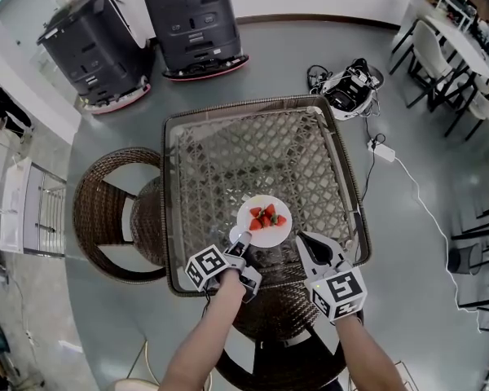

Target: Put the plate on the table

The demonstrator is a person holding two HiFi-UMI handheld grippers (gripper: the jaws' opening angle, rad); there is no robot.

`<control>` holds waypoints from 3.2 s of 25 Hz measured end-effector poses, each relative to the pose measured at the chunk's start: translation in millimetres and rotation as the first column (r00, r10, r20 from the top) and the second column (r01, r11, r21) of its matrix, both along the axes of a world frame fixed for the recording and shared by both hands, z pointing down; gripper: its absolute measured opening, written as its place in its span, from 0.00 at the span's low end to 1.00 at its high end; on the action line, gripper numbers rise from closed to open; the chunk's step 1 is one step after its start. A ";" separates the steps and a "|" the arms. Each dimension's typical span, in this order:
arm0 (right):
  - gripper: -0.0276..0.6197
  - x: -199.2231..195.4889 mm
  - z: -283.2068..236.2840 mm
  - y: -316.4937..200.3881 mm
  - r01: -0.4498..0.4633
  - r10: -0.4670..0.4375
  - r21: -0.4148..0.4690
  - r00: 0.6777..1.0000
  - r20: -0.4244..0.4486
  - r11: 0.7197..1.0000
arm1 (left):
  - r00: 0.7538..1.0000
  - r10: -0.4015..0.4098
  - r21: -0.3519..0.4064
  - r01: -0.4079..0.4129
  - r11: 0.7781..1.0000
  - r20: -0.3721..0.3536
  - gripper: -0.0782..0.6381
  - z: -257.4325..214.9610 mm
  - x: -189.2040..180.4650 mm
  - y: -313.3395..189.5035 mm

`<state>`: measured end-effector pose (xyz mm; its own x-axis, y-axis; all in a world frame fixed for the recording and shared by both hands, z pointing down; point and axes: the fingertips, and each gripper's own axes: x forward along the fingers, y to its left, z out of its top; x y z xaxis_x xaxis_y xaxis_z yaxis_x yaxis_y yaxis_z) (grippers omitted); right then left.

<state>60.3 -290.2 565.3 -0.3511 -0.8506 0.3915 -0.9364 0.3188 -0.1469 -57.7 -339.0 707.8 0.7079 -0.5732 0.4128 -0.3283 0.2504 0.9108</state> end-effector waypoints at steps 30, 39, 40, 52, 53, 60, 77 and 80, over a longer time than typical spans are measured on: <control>0.05 3.9 2.5 0.6 -0.018 0.019 -0.010 0.998 0.064 1.000 | 0.732 0.242 -0.001 -0.313 0.950 0.637 0.22 6.3 1.2 0.5; 0.05 4.2 -0.9 3.3 -0.020 0.020 -0.003 0.998 0.067 1.000 | 0.681 0.276 -0.008 -0.368 0.930 0.678 0.25 6.1 7.0 3.6; 0.05 4.6 -0.7 3.9 -0.021 0.021 -0.003 0.998 0.067 1.000 | 0.684 0.276 -0.007 -0.368 0.930 0.676 0.26 6.5 6.9 4.1; 0.05 -4.7 -18.5 3.6 -0.004 0.002 0.023 0.997 0.075 1.000 | 0.651 0.182 0.271 -0.532 0.802 0.737 0.25 -68.2 7.8 10.7; 0.05 -6.3 -21.4 3.6 0.000 -0.002 0.029 0.997 0.076 1.000 | 0.636 0.156 0.312 -0.559 0.768 0.755 0.20 -81.5 9.4 11.7; 0.05 -13.6 -51.6 6.2 0.015 -0.022 0.080 0.996 0.089 0.997 | 0.584 -0.026 0.503 -0.675 0.540 0.812 0.12 -169.0 20.7 30.3; 0.05 -28.8 -135.6 24.8 0.057 -0.082 0.225 0.991 0.105 0.973 | 0.630 -0.145 0.634 -0.685 0.359 0.763 0.12 -278.3 31.6 70.0; 0.05 -31.7 -143.6 24.7 0.064 -0.091 0.236 0.990 0.103 0.970 | 0.634 -0.148 0.638 -0.682 0.357 0.759 0.12 -285.4 31.3 70.4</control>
